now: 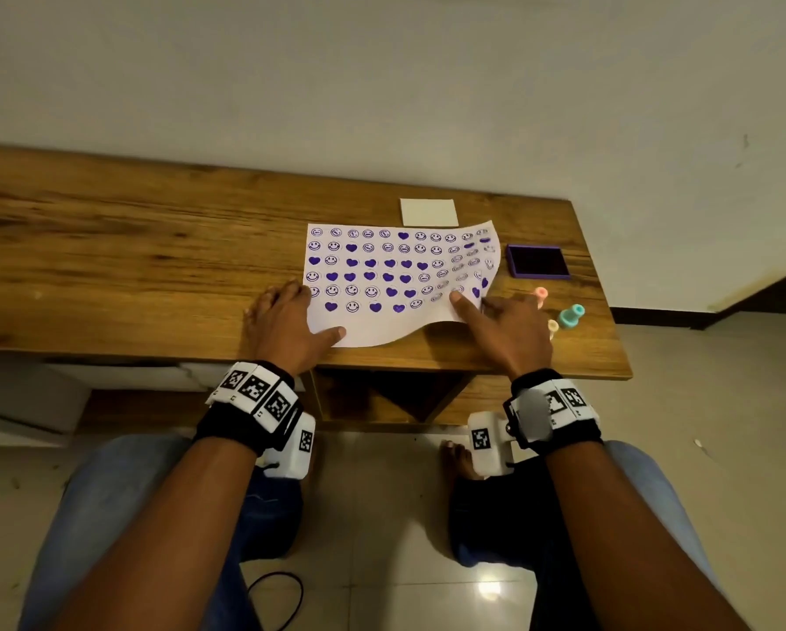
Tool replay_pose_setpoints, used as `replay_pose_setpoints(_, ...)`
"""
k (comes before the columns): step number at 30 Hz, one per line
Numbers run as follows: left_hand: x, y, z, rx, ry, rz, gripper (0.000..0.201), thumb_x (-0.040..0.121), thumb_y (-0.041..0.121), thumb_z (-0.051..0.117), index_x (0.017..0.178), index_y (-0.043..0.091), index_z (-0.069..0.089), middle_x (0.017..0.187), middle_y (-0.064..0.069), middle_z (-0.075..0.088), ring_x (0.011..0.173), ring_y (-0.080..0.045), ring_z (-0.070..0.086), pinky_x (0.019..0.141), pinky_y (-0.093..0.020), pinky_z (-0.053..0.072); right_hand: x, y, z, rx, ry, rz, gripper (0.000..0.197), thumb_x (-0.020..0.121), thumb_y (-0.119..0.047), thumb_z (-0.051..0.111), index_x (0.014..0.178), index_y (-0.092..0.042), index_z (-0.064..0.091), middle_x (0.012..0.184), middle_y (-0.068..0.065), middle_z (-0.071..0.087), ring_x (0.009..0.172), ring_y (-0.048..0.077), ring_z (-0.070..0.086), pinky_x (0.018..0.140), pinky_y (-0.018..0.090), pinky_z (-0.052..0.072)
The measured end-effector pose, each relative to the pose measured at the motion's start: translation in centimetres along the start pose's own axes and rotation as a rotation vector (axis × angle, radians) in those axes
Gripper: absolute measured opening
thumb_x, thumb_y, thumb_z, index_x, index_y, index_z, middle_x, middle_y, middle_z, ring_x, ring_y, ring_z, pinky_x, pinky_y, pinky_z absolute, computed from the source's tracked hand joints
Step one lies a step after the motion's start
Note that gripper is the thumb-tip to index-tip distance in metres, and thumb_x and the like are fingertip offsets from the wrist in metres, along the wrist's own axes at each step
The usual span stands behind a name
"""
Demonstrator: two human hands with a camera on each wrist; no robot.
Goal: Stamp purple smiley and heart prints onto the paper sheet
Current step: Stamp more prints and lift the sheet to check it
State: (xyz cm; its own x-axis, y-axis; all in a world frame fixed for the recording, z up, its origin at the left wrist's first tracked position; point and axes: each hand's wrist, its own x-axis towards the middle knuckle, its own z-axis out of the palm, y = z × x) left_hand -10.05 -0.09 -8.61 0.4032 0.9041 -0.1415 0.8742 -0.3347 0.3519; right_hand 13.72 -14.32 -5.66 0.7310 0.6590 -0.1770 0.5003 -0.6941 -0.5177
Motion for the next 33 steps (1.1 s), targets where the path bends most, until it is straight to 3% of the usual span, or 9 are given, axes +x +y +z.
replay_pose_setpoints(3, 0.1, -0.2, 0.1, -0.002, 0.0, 0.0, 0.087, 0.08, 0.06, 0.063, 0.149, 0.02, 0.028, 0.158, 0.001, 0.02, 0.145, -0.028, 0.013, 0.117, -0.051, 0.012, 0.4, -0.9, -0.3, 0.45, 0.057, -0.012, 0.077, 0.077, -0.073, 0.063, 0.138, -0.028, 0.051, 0.141, 0.005, 0.054, 0.123, 0.025, 0.056, 0.096, 0.049, 0.053)
replay_pose_setpoints(7, 0.4, -0.7, 0.0, -0.036, 0.001, 0.008, 0.087, 0.079, 0.057, 0.066, 0.148, 0.019, 0.03, 0.158, 0.001, 0.022, 0.145, -0.027, 0.015, 0.118, -0.049, 0.013, 1.8, -0.9, -2.2, 0.94, 0.057, 0.218, 0.068, 0.088, -0.043, 0.071, 0.146, -0.026, 0.039, 0.128, 0.003, 0.064, 0.105, 0.019, 0.068, 0.083, 0.037, 0.059)
replay_pose_setpoints(10, 0.6, -1.0, 0.2, -0.032, 0.009, 0.03, 0.085, 0.078, 0.055, 0.069, 0.146, 0.017, 0.034, 0.157, -0.001, 0.025, 0.145, -0.028, 0.018, 0.117, -0.048, 0.015, 2.4, -0.4, -3.1, 0.831, -0.041, 0.261, 0.042, 0.089, -0.036, 0.071, 0.127, -0.02, 0.061, 0.105, -0.001, 0.073, 0.091, 0.017, 0.072, 0.071, 0.031, 0.057)
replay_pose_setpoints(13, 0.9, -1.2, 0.3, -0.034, 0.003, 0.032, 0.086, 0.077, 0.054, 0.07, 0.146, 0.018, 0.034, 0.157, -0.001, 0.026, 0.144, -0.027, 0.018, 0.117, -0.048, 0.015, 2.8, 0.3, -3.0, 0.689, -0.062, 0.216, 0.011, 0.093, -0.024, 0.067, 0.102, -0.018, 0.07, 0.09, 0.0, 0.075, 0.074, 0.013, 0.071, 0.063, 0.029, 0.057)
replay_pose_setpoints(16, 0.9, -1.2, 0.3, -0.035, 0.004, 0.029, 0.086, 0.077, 0.054, 0.07, 0.146, 0.018, 0.034, 0.157, -0.001, 0.026, 0.144, -0.028, 0.019, 0.117, -0.048, 0.016, 3.1, 0.9, -2.3, 0.512, -0.03, 0.158, 0.006, 0.093, -0.021, 0.067, 0.088, -0.023, 0.069, 0.095, 0.006, 0.077, 0.077, 0.017, 0.073, 0.077, 0.039, 0.061)
replay_pose_setpoints(23, 0.7, -1.3, -0.2, -0.206, -0.014, -0.029, 0.082, 0.081, 0.04, 0.072, 0.148, 0.019, 0.031, 0.157, 0.001, 0.025, 0.146, -0.024, 0.015, 0.119, -0.048, 0.012, 3.0, 0.5, -3.1, 0.574, 0.149, -0.09, 0.01, 0.098, -0.029, 0.059, 0.098, -0.021, 0.065, 0.099, 0.0, 0.074, 0.089, 0.017, 0.072, 0.079, 0.044, 0.061)
replay_pose_setpoints(27, 0.9, -1.5, -0.3, -0.461, 0.017, -0.095, 0.078, 0.078, 0.031, 0.076, 0.145, 0.016, 0.038, 0.154, 0.001, 0.033, 0.142, -0.021, 0.029, 0.116, -0.048, 0.023, 2.8, 0.2, -4.7, 0.825, 0.208, -0.137, 0.005, 0.1, -0.023, 0.059, 0.097, -0.021, 0.062, 0.099, 0.0, 0.073, 0.084, 0.008, 0.072, 0.064, 0.024, 0.057)
replay_pose_setpoints(30, 0.6, -0.8, -0.4, -0.357, 0.042, -0.089, 0.076, 0.079, 0.038, 0.074, 0.143, 0.019, 0.04, 0.154, 0.002, 0.033, 0.142, -0.021, 0.026, 0.117, -0.049, 0.021, 3.0, 0.3, -5.8, 1.05, 0.239, -0.105, 0.019, 0.099, -0.021, 0.061, 0.109, -0.006, 0.062, 0.102, 0.009, 0.075, 0.087, 0.017, 0.074, 0.068, 0.03, 0.058)
replay_pose_setpoints(33, -0.2, 0.4, -0.5, -0.175, -0.023, -0.044, 0.085, 0.075, 0.059, 0.068, 0.146, 0.027, 0.034, 0.158, 0.005, 0.02, 0.146, -0.023, 0.01, 0.118, -0.052, 0.008, 3.1, 0.5, -6.4, 1.211, 0.205, -0.114, 0.026, 0.1, -0.017, 0.057, 0.119, 0.001, 0.059, 0.111, 0.02, 0.072, 0.093, 0.025, 0.072, 0.074, 0.037, 0.06)
